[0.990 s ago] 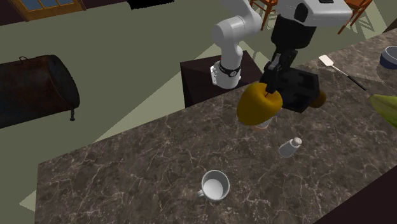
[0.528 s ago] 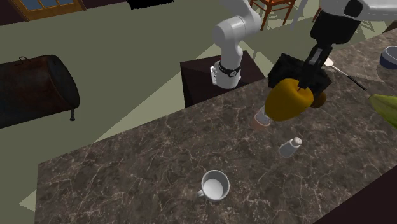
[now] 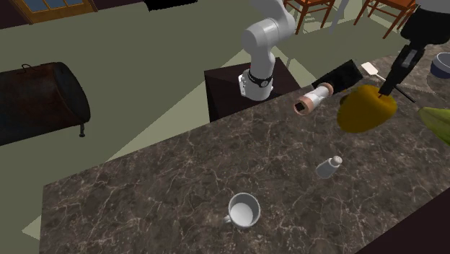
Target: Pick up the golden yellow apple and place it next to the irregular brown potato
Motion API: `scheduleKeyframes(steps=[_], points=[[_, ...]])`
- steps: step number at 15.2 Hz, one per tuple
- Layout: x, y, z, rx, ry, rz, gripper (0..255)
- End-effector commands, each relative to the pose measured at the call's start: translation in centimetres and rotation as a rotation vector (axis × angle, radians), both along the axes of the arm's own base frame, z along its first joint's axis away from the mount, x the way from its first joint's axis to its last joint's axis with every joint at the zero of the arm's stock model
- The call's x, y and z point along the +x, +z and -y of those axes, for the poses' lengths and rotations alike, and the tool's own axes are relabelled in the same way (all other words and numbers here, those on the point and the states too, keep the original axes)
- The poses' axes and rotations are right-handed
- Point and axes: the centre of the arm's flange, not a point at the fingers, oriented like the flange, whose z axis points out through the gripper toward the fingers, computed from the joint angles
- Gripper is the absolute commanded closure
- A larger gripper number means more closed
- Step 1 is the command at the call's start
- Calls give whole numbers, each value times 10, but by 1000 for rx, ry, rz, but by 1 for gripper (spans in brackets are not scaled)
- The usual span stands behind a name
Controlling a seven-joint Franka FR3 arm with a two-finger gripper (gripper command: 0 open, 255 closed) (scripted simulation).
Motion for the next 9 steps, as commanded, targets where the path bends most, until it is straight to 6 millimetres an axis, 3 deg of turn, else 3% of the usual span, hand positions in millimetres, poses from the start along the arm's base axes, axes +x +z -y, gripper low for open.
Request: scheduleKeyframes(steps=[1,9], points=[[3,0,-24,1,-1,0,255],[16,1,-129,1,-1,0,255]])
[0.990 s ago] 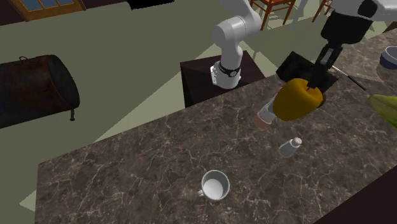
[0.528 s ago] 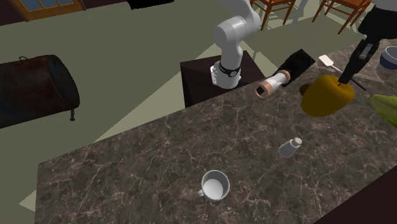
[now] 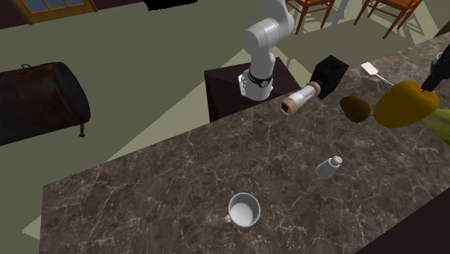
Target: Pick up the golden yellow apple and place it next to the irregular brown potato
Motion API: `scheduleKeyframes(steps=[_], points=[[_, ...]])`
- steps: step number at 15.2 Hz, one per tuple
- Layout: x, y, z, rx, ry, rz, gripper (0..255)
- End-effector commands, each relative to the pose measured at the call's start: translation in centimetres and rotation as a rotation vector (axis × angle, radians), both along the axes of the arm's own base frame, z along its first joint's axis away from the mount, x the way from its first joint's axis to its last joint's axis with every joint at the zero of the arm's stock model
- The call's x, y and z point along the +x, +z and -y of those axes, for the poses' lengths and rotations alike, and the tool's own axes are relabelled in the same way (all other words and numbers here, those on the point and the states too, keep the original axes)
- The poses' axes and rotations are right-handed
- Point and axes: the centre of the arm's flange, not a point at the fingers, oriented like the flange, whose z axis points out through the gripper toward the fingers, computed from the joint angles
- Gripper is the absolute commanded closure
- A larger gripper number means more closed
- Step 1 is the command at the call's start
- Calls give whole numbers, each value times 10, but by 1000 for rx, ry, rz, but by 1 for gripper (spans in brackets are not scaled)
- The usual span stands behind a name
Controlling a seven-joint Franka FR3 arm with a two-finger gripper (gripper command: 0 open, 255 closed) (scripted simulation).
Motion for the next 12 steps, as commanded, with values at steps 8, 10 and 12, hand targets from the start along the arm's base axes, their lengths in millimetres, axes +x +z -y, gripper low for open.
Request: scheduleKeyframes(steps=[8,10,12], points=[[12,-3,-110,1,-1,0,255],[12,-13,-110,1,-1,0,255],[12,-24,-110,1,-1,0,255]])
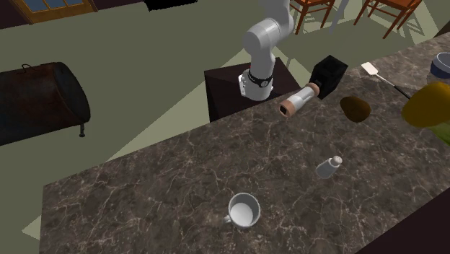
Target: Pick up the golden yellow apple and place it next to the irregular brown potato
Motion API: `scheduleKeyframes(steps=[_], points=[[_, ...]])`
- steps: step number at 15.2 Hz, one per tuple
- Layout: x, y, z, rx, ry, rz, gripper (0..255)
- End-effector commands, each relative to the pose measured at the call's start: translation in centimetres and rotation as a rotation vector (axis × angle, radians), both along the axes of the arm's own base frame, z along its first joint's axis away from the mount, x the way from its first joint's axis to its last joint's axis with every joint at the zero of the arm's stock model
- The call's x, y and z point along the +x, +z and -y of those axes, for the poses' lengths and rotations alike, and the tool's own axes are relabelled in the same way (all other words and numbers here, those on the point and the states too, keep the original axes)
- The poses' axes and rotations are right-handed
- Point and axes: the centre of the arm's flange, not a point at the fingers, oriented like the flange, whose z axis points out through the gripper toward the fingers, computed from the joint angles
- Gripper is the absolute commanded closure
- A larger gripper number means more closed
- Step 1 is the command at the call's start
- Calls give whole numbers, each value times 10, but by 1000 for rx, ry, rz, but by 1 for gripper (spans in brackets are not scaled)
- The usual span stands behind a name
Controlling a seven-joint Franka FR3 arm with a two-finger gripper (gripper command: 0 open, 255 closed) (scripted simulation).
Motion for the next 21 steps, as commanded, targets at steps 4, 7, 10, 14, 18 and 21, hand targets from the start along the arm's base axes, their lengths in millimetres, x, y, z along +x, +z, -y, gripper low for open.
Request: scheduleKeyframes(steps=[4,7,10,14,18,21], points=[[0,-25,-1,1,0,1,255],[0,-41,-1,1,0,1,255],[0,-57,-1,1,0,1,255],[0,-78,-1,1,0,1,255],[0,-99,-1,1,0,1,255],[0,-115,-1,1,0,1,255]])
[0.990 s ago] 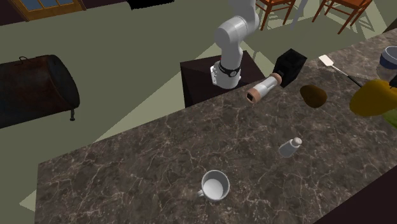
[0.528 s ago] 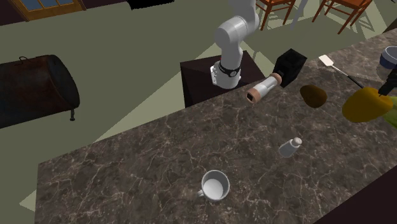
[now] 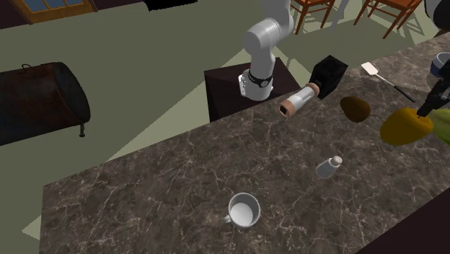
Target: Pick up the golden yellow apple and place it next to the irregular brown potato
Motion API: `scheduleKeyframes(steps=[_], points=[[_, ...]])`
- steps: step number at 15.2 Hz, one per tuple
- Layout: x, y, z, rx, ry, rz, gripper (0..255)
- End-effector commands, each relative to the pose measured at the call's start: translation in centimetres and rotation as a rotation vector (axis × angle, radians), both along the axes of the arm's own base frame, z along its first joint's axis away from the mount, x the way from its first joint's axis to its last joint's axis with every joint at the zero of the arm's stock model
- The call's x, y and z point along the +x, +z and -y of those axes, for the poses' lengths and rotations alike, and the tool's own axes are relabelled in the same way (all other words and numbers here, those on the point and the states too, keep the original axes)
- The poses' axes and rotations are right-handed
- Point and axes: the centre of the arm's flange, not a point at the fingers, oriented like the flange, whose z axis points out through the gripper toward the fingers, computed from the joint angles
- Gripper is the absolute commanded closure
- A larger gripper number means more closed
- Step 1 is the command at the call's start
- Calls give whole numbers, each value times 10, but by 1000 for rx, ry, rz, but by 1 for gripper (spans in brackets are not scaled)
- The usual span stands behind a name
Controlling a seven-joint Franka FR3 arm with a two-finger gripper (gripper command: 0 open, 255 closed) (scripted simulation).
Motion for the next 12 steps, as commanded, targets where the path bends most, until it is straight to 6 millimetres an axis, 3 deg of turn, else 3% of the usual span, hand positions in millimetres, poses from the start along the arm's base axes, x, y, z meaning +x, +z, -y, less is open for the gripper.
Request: scheduleKeyframes(steps=[1,9,12], points=[[0,-11,-1,0,0,0,255],[0,-55,-1,0,0,0,255],[0,-55,-1,0,0,0,255]])
